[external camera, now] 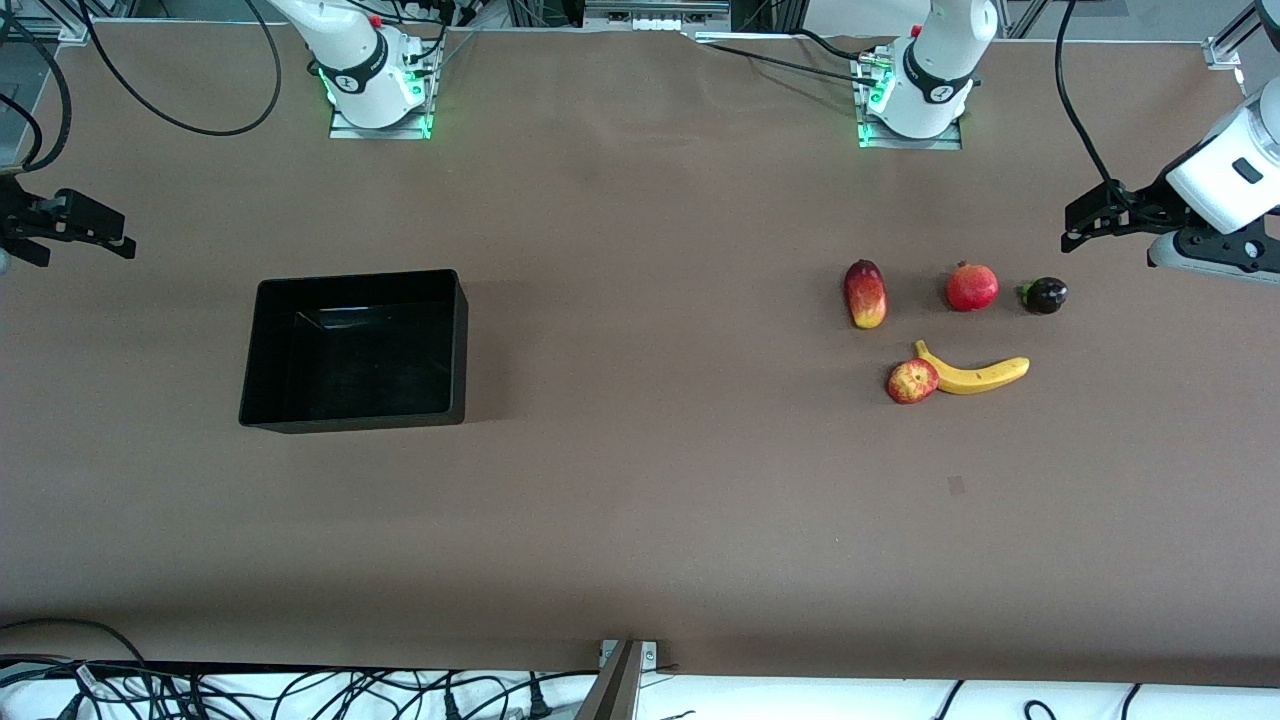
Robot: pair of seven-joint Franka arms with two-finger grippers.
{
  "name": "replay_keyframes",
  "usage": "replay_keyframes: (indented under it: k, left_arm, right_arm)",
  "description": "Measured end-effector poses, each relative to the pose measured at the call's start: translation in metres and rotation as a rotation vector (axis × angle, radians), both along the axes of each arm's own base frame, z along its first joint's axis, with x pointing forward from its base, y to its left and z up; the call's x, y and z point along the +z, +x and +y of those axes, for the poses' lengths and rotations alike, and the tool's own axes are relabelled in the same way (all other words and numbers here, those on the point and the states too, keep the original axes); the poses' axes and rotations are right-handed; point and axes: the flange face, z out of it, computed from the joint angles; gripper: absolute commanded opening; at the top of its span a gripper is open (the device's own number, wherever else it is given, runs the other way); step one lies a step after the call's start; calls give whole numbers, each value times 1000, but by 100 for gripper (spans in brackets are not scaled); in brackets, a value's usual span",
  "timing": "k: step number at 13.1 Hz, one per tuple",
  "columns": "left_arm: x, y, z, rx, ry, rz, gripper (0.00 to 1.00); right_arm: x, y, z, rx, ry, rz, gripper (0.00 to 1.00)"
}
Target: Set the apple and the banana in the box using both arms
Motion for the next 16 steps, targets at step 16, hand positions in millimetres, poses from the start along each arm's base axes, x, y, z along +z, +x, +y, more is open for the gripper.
replay_keyframes:
  k: [16]
  left_arm:
    - [-3, 3, 5, 9, -2, 3, 100]
  right_arm:
    - [-153, 12, -12, -4, -43, 85, 100]
